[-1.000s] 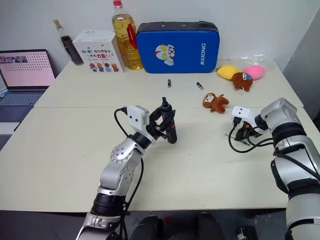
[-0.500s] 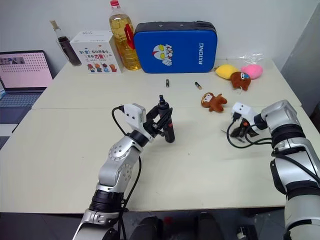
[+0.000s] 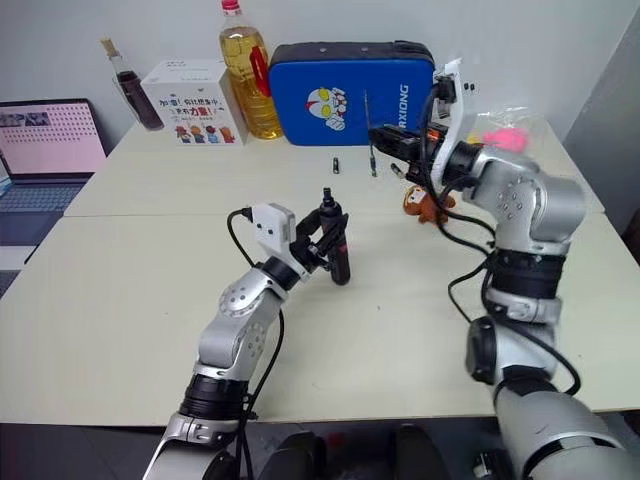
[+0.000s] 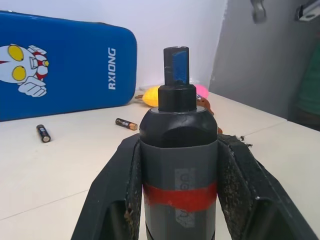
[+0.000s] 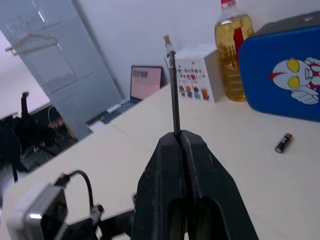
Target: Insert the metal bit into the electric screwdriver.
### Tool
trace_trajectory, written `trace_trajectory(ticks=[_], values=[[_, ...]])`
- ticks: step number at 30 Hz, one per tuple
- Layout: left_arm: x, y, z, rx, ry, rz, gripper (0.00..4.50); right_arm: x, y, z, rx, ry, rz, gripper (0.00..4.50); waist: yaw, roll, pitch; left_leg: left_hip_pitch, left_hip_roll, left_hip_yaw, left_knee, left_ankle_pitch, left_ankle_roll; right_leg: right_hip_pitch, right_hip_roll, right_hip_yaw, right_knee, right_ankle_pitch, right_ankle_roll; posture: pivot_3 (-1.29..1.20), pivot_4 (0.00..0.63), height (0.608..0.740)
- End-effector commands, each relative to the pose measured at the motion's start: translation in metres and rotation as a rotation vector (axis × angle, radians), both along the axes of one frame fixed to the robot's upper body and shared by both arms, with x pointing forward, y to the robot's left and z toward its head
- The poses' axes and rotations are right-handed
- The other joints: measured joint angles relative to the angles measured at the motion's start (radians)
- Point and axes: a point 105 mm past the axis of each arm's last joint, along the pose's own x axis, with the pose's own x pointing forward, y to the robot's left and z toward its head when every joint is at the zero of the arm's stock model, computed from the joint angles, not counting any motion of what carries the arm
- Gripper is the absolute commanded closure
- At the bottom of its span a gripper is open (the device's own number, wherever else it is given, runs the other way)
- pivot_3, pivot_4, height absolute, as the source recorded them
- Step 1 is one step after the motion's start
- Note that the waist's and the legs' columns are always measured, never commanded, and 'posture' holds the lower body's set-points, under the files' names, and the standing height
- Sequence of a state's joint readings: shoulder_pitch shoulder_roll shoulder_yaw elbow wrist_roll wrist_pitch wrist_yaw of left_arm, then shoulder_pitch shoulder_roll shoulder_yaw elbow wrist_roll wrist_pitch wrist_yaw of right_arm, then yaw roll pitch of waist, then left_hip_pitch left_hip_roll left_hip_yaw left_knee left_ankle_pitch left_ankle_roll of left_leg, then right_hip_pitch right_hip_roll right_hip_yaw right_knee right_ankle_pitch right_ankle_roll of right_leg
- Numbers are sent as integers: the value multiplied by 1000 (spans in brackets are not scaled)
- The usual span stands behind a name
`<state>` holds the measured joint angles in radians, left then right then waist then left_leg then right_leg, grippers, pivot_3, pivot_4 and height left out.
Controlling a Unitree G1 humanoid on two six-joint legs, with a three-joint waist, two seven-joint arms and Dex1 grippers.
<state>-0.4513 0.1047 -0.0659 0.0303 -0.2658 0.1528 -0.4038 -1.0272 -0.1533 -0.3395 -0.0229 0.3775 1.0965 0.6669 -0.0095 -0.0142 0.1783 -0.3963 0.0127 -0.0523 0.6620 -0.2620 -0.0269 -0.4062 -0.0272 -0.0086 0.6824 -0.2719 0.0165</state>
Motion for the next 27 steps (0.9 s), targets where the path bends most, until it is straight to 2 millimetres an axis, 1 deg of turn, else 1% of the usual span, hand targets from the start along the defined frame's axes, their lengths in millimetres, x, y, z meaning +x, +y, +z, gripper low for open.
trace_trajectory(ticks=[1, 7, 11, 14, 16, 18, 22, 23, 25, 27], values=[[2, -3, 5, 23, -17, -14, 2835, -14, 10, 14, 70, -108, -36, 4481, 3, 0, 0, 0, 0, 0, 0, 0, 0, 0, 0, 0, 0, 0, 0, 0, 150, 740], [3, -8, 6, 29, -19, -26, 2835, -14, 26, 16, 126, -157, -98, 4481, 3, 0, 0, 0, 0, 0, 0, 0, 0, 0, 0, -1, 0, 0, 0, 0, 150, 740], [3, -7, 5, 33, -19, -18, 2835, -11, 31, 11, 89, -188, -163, 4481, 2, 0, 0, 0, 0, 1, 0, 0, 0, 0, 0, -1, 0, 0, 0, 0, 150, 740], [6, -4, 5, 47, -28, 28, 2835, -11, 35, 8, 32, -226, -226, 4481, 1, 0, 0, 0, 0, 1, 0, 0, 0, 0, 0, -1, 0, 0, 0, 0, 150, 740], [9, -2, 7, 48, -32, 56, 2835, -10, 36, 9, 33, -234, -254, 4481, 1, 0, 0, 0, 0, 1, 0, 0, 0, 0, 0, -1, 0, 0, 0, 0, 150, 740], [9, -4, 22, 17, -69, 75, 2835, -12, 37, 16, 44, -269, -283, 4481, 1, 0, 0, 0, 0, 0, 0, 0, 0, 0, 1, -1, 0, 0, 0, 0, 150, 740], [8, -11, 56, -37, -143, 80, 2835, -14, 33, 35, 86, -302, -316, 4481, 2, 0, 0, -1, 0, 0, 0, 0, 0, -1, 1, -1, 0, 0, 0, 0, 150, 740], [9, -11, 62, -48, -154, 86, 2835, -14, 32, 38, 92, -306, -324, 4481, 2, 0, 0, -2, 0, 0, 0, 0, 0, -2, 1, -1, 0, 0, 0, 0, 150, 740], [10, -12, 67, -58, -160, 97, 2835, -13, 32, 41, 90, -314, -342, 4481, 2, 0, 0, -3, 0, 0, 0, 0, 0, -3, 1, -1, 0, 0, 0, 0, 150, 740], [12, -14, 64, -54, -152, 102, 2835, -10, 31, 41, 76, -316, -374, 4481, 2, 0, 0, -3, 0, 1, -1, 0, 0, -3, 1, -1, -2, 0, 0, 0, 150, 740]])
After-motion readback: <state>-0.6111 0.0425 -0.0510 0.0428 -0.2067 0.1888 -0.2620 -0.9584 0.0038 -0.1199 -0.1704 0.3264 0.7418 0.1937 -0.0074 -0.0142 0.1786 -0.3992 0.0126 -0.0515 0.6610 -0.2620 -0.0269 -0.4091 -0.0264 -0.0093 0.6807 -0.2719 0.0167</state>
